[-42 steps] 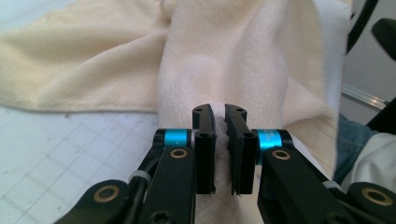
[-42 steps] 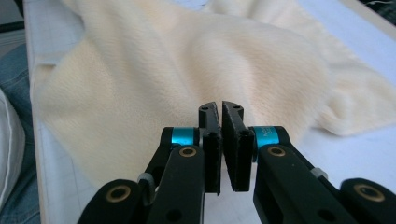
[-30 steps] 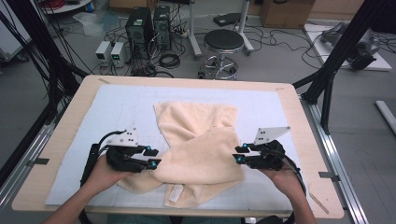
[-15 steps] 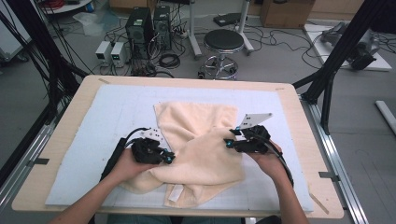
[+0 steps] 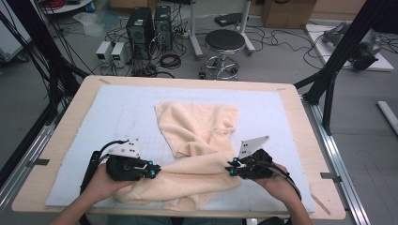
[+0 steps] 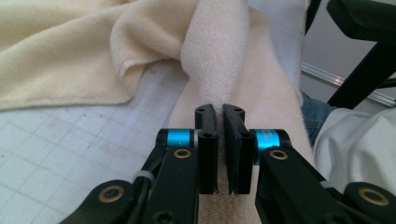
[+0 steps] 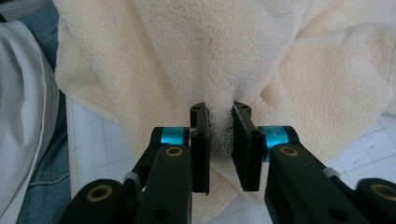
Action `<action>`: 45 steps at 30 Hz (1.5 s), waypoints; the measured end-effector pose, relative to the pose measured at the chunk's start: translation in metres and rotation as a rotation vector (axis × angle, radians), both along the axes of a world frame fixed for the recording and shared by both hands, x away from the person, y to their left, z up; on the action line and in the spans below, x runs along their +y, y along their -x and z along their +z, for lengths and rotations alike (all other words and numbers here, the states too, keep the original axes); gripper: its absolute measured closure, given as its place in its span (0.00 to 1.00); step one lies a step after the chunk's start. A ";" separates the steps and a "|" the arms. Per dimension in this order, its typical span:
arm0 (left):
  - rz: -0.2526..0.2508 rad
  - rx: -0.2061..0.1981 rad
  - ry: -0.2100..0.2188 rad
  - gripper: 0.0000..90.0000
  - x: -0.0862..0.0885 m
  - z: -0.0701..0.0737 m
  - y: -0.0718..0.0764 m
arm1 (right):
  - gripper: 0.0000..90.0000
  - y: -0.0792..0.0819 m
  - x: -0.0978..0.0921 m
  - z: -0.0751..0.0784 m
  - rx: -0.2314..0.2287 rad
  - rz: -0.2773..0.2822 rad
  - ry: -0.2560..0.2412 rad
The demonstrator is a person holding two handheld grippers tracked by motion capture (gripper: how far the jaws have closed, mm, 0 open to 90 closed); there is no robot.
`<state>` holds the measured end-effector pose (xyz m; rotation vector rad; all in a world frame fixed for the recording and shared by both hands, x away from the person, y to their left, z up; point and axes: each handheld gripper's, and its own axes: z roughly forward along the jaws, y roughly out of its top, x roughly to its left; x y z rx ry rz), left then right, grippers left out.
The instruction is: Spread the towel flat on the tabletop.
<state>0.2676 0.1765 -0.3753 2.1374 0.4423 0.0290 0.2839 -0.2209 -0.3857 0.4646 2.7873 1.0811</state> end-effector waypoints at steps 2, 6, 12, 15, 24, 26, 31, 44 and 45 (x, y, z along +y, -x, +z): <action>0.020 -0.016 0.031 0.86 -0.001 0.004 -0.009 | 0.76 0.001 -0.004 0.009 -0.013 -0.007 -0.045; 0.101 -0.052 0.086 0.81 -0.001 0.007 -0.035 | 0.71 -0.007 -0.018 0.032 -0.046 -0.036 -0.151; 0.139 -0.014 0.048 0.79 -0.029 -0.011 -0.071 | 0.71 -0.042 -0.024 0.041 -0.082 -0.138 -0.152; 0.136 0.029 0.014 0.71 -0.047 -0.026 -0.082 | 0.69 -0.060 -0.017 0.020 -0.044 -0.167 -0.084; 0.096 0.090 -0.101 0.85 -0.075 -0.056 -0.099 | 0.68 -0.091 0.005 -0.028 0.020 -0.214 0.052; 0.086 0.086 -0.113 0.92 -0.074 -0.056 -0.098 | 0.82 -0.096 0.008 -0.038 0.074 -0.207 0.066; 0.111 0.035 -0.105 0.94 -0.046 -0.037 -0.089 | 0.94 -0.087 0.003 -0.027 0.076 -0.196 0.050; 0.201 -0.055 -0.136 0.94 0.048 -0.014 -0.054 | 0.93 -0.032 -0.016 -0.019 0.098 -0.185 -0.019; 0.188 -0.044 -0.145 0.94 0.047 -0.017 -0.053 | 0.93 -0.031 -0.013 -0.022 0.106 -0.181 -0.007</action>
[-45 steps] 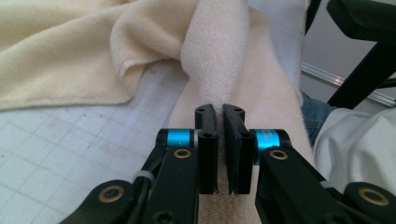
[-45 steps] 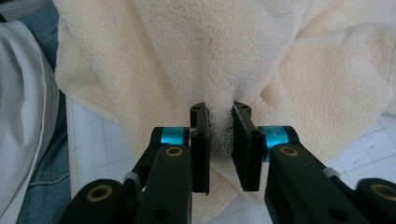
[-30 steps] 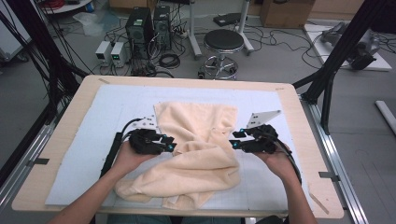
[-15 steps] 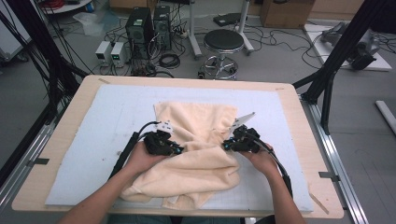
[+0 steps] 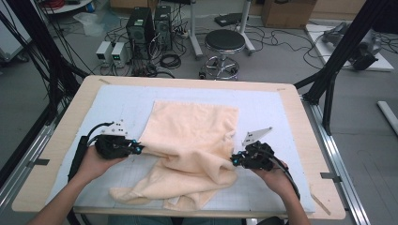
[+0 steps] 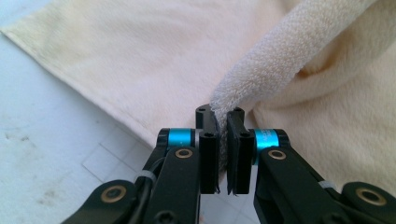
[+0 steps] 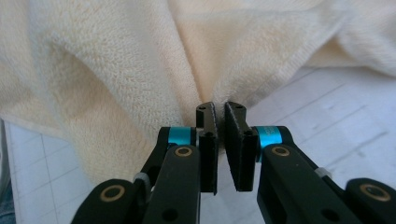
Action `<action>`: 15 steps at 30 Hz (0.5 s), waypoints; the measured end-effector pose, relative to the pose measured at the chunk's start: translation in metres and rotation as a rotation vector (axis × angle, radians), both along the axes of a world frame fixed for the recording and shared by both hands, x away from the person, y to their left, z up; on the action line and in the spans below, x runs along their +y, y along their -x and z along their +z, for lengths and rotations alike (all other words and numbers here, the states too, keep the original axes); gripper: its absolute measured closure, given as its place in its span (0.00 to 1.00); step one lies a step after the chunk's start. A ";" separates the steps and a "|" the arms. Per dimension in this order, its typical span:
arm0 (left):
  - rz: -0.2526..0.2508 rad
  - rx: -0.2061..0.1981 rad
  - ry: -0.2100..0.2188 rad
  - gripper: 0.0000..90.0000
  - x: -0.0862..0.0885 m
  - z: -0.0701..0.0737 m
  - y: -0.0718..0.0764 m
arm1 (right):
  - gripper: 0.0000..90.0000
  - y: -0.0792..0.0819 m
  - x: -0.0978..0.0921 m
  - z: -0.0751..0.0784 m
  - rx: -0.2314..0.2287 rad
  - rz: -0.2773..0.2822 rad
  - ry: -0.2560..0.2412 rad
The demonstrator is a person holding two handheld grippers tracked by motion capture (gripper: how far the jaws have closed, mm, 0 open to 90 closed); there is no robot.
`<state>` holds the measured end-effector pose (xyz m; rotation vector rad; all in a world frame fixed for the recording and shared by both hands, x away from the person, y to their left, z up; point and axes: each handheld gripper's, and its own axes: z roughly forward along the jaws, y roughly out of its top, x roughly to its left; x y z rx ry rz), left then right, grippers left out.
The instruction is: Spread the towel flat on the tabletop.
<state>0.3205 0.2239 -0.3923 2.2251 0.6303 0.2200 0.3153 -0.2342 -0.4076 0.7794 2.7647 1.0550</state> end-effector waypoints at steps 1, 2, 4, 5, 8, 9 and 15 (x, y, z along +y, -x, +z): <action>-0.017 0.020 -0.003 0.93 0.000 -0.003 0.001 | 0.90 0.000 0.001 -0.002 0.019 0.009 0.008; -0.030 0.030 0.001 0.92 0.000 -0.005 0.001 | 0.86 0.000 0.001 -0.003 0.031 0.019 0.016; -0.020 0.023 0.022 0.79 0.003 -0.005 0.001 | 0.78 0.003 -0.003 0.002 0.011 0.007 0.010; -0.018 0.022 0.037 0.73 0.006 -0.003 0.000 | 0.74 0.004 -0.005 0.006 -0.006 -0.003 -0.002; 0.008 0.013 0.106 0.68 0.011 0.007 -0.005 | 0.69 0.003 -0.012 0.024 -0.085 -0.024 -0.004; 0.016 0.010 0.125 0.67 0.011 0.010 -0.008 | 0.69 0.000 -0.013 0.030 -0.102 -0.031 -0.012; 0.022 0.044 0.162 0.62 -0.008 0.007 -0.032 | 0.61 -0.027 -0.001 0.048 -0.174 -0.017 -0.071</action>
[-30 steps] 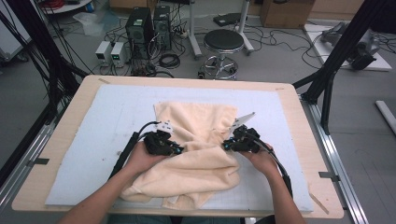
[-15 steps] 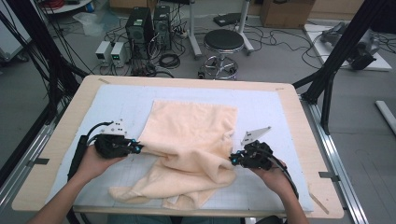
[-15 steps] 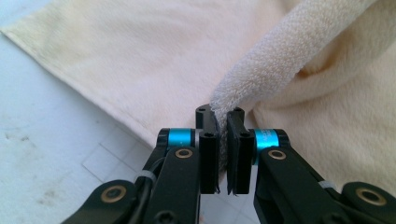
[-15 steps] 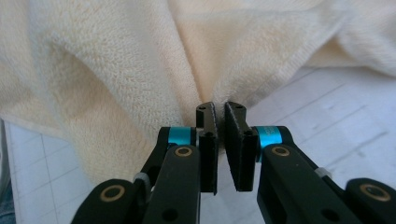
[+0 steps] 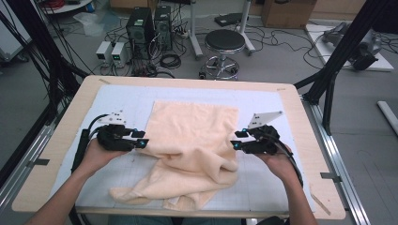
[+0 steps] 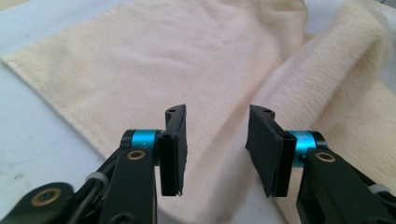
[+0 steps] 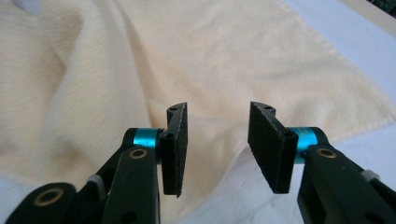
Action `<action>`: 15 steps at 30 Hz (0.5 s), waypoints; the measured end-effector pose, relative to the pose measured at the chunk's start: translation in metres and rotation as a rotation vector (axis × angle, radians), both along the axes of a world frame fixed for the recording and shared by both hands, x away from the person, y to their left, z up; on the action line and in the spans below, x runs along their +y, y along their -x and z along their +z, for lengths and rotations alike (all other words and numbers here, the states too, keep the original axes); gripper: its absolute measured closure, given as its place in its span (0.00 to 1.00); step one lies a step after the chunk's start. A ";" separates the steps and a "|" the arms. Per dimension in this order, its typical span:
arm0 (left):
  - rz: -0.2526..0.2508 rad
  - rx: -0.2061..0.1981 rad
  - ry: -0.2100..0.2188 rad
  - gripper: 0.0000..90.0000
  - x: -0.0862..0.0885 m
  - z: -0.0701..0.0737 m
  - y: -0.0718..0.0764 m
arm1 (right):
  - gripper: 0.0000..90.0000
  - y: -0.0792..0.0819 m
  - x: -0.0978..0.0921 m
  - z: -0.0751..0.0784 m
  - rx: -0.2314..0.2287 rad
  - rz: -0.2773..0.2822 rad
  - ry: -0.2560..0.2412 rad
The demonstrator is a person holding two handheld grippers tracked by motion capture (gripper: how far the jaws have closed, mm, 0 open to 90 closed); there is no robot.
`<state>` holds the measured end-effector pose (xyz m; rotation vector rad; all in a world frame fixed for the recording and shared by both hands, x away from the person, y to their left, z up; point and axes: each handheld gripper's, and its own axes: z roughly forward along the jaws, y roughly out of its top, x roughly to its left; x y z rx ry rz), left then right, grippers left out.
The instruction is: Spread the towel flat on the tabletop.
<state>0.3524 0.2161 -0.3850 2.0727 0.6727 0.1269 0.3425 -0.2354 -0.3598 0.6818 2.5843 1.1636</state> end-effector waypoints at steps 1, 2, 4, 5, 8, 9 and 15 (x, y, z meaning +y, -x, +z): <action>-0.017 0.037 -0.022 0.59 -0.006 -0.007 -0.005 | 0.59 -0.006 0.006 -0.005 0.010 0.015 0.006; -0.025 0.048 -0.049 0.58 -0.009 -0.012 -0.007 | 0.59 -0.013 0.013 -0.013 0.038 0.034 0.029; -0.050 0.112 -0.085 0.57 -0.015 -0.025 -0.013 | 0.57 -0.020 0.022 -0.026 0.066 0.056 0.080; -0.071 0.140 -0.115 0.58 -0.018 -0.030 -0.015 | 0.57 -0.024 0.025 -0.033 0.092 0.060 0.096; -0.104 0.203 -0.171 0.76 -0.026 -0.044 -0.017 | 0.65 -0.029 0.029 -0.054 0.163 0.046 0.162; -0.091 0.177 -0.169 0.80 -0.028 -0.044 -0.015 | 0.73 -0.031 0.028 -0.058 0.186 0.044 0.171; -0.016 0.077 -0.190 0.95 -0.029 -0.040 -0.016 | 0.93 -0.036 0.025 -0.061 0.211 0.019 0.170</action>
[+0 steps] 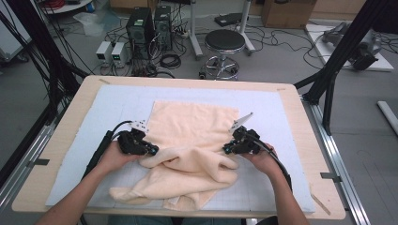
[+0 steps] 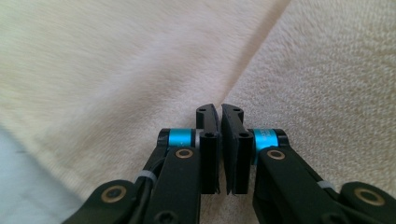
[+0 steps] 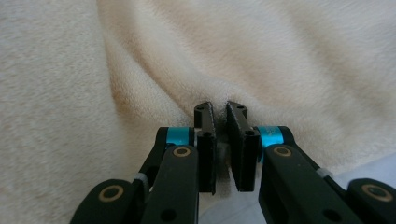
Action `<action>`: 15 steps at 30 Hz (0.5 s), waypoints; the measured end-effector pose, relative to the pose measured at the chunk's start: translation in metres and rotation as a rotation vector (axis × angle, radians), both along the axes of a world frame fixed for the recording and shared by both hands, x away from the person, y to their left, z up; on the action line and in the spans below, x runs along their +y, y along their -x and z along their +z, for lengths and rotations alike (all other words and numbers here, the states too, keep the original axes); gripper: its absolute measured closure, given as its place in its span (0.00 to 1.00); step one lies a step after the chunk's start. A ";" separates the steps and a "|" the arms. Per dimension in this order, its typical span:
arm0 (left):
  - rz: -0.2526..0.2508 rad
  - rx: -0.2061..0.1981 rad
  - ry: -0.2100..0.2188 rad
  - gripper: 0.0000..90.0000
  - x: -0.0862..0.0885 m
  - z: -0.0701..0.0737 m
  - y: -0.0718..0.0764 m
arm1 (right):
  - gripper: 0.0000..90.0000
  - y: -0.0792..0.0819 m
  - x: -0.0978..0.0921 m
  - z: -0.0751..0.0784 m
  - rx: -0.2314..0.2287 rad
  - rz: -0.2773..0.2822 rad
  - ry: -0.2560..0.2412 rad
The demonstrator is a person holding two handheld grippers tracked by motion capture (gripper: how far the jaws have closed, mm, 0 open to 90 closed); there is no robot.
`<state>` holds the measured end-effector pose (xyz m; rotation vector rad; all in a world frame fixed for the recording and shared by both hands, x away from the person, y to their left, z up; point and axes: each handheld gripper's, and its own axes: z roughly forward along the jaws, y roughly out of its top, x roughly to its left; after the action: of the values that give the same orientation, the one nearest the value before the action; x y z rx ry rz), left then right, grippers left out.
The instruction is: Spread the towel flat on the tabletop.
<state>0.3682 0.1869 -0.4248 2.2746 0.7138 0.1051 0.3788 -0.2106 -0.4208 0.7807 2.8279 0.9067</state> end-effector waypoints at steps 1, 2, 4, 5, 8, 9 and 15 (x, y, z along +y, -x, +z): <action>0.015 -0.008 0.002 0.95 0.000 0.000 -0.002 | 0.93 -0.002 -0.001 0.001 -0.021 -0.026 -0.003; 0.026 -0.016 0.000 0.96 0.000 0.001 -0.003 | 0.93 -0.004 -0.001 0.000 -0.029 -0.031 -0.010; 0.078 -0.052 -0.009 0.96 -0.002 0.001 -0.007 | 0.93 -0.008 -0.002 0.000 -0.036 -0.045 0.003; 0.087 -0.054 0.003 0.96 -0.003 0.001 -0.010 | 0.93 -0.010 -0.003 0.000 -0.054 -0.064 0.023; 0.080 -0.021 0.051 0.94 -0.002 0.000 -0.016 | 0.83 -0.016 -0.006 0.006 -0.052 -0.054 -0.038; 0.070 -0.014 0.074 0.89 -0.001 0.002 -0.016 | 0.74 -0.016 -0.009 0.009 -0.053 -0.051 -0.088; 0.119 -0.082 0.177 0.69 0.011 0.014 -0.017 | 0.67 -0.020 -0.028 0.020 -0.135 -0.127 -0.121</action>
<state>0.3855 0.1975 -0.4111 2.0482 0.7832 0.1838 0.3989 -0.2386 -0.4011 0.8666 2.5954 1.0752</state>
